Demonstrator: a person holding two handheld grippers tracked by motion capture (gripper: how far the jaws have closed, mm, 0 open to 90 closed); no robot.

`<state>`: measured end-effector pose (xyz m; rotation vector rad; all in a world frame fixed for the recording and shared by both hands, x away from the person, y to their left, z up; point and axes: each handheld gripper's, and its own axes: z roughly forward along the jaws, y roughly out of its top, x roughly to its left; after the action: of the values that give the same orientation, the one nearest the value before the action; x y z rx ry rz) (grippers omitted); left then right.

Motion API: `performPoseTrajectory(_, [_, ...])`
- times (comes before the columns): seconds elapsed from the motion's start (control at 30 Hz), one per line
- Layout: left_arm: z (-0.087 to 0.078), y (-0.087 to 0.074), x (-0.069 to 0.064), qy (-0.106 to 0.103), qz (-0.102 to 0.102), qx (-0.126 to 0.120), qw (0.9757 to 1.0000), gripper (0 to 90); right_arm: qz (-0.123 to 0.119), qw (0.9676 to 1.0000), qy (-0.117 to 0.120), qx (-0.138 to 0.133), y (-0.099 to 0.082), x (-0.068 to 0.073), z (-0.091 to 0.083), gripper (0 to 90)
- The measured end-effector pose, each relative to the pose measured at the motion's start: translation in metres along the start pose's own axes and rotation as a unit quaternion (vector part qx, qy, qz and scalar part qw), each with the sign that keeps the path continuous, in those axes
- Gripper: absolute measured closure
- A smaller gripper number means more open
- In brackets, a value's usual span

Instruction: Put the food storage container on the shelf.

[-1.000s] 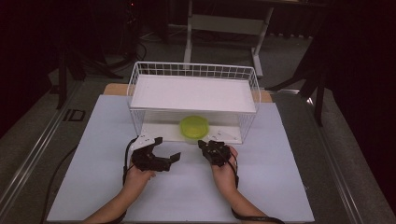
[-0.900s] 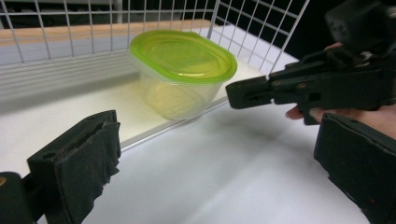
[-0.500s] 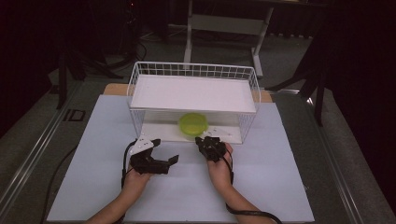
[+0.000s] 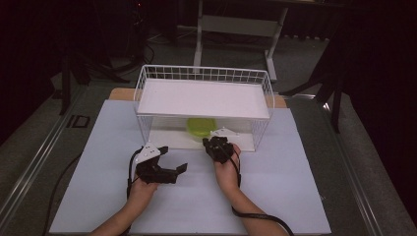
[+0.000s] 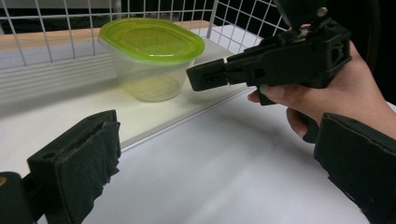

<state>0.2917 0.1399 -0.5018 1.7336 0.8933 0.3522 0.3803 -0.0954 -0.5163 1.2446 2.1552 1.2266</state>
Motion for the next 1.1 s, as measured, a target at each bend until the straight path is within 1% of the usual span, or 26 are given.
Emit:
performPoseTrajectory(0.07, [0.000, 0.000, 0.000, 0.001, 0.002, 0.002, 1.0000, 1.6, 0.008, 1.0000, 0.004, 0.000, 0.002, 0.000, 0.002, 89.0])
performPoseTrajectory(0.2, [-0.001, 0.001, 0.000, -0.001, 0.002, -0.001, 1.0000, 1.6, 0.008, 1.0000, -0.002, -0.005, 0.005, -0.001, 0.004, 88.0])
performPoseTrajectory(0.33, [-0.001, 0.002, 0.000, 0.000, 0.001, -0.002, 1.0000, 1.6, 0.015, 0.9999, 0.008, -0.001, 0.007, -0.002, 0.003, 86.4])
performPoseTrajectory(0.43, [-0.001, 0.003, 0.000, -0.003, -0.001, -0.001, 1.0000, 1.6, 0.010, 0.9998, 0.015, 0.000, 0.006, 0.001, -0.005, 85.5])
performPoseTrajectory(0.5, [-0.001, 0.005, -0.001, -0.007, 0.000, -0.003, 1.0000, 1.6, 0.000, 0.9998, 0.019, 0.002, 0.003, 0.004, -0.011, 84.9])
performPoseTrajectory(0.57, [0.000, 0.007, -0.002, -0.011, 0.005, 0.000, 0.9999, 1.6, -0.006, 0.9996, 0.025, 0.004, -0.001, 0.007, -0.017, 83.4])
performPoseTrajectory(0.67, [-0.002, 0.010, -0.005, -0.015, 0.011, -0.001, 0.9998, 1.6, 0.002, 0.9992, 0.040, 0.005, -0.008, 0.010, -0.027, 81.2])
performPoseTrajectory(0.73, [-0.003, 0.011, -0.006, -0.018, 0.014, -0.003, 0.9997, 1.6, -0.006, 0.9987, 0.051, 0.003, -0.012, 0.013, -0.035, 77.9])
performPoseTrajectory(0.77, [-0.003, 0.011, -0.006, -0.018, 0.014, -0.003, 0.9997, 1.6, -0.006, 0.9987, 0.051, 0.003, -0.012, 0.013, -0.035, 77.9])
performPoseTrajectory(0.8, [-0.005, 0.012, -0.007, -0.026, 0.015, -0.009, 0.9995, 1.6, -0.009, 0.9984, 0.056, 0.002, -0.013, 0.014, -0.037, 75.0])
performPoseTrajectory(0.83, [-0.006, 0.013, -0.007, -0.024, 0.019, -0.005, 0.9995, 1.6, -0.016, 0.9978, 0.063, -0.008, -0.013, 0.017, -0.045, 67.5])
performPoseTrajectory(0.87, [-0.006, 0.013, -0.008, -0.024, 0.022, -0.001, 0.9995, 1.6, -0.019, 0.9976, 0.066, -0.013, -0.013, 0.018, -0.049, 61.6])
performPoseTrajectory(0.93, [-0.008, 0.014, -0.009, -0.029, 0.020, -0.003, 0.9994, 1.6, -0.023, 0.9973, 0.064, -0.029, -0.012, 0.019, -0.057, 51.6])
performPoseTrajectory(0.97, [-0.008, 0.014, -0.009, -0.029, 0.020, -0.003, 0.9994, 1.6, -0.022, 0.9970, 0.065, -0.036, -0.012, 0.019, -0.061, 48.1])
performPoseTrajectory(1.0, [-0.008, 0.014, -0.010, -0.031, 0.021, -0.002, 0.9993, 1.6, -0.022, 0.9970, 0.065, -0.036, -0.012, 0.019, -0.061, 48.1])
performPoseTrajectory(1.03, [-0.011, 0.015, -0.012, -0.037, 0.025, -0.002, 0.9990, 1.6, -0.020, 0.9967, 0.067, -0.042, -0.013, 0.018, -0.065, 45.5])
performPoseTrajectory(1.07, [-0.012, 0.015, -0.013, -0.039, 0.026, -0.004, 0.9989, 1.6, -0.017, 0.9962, 0.068, -0.051, -0.013, 0.017, -0.072, 38.1])
performPoseTrajectory(1.1, [-0.013, 0.016, -0.014, -0.040, 0.028, -0.003, 0.9988, 1.6, -0.016, 0.9958, 0.073, -0.052, -0.014, 0.016, -0.075, 34.7])
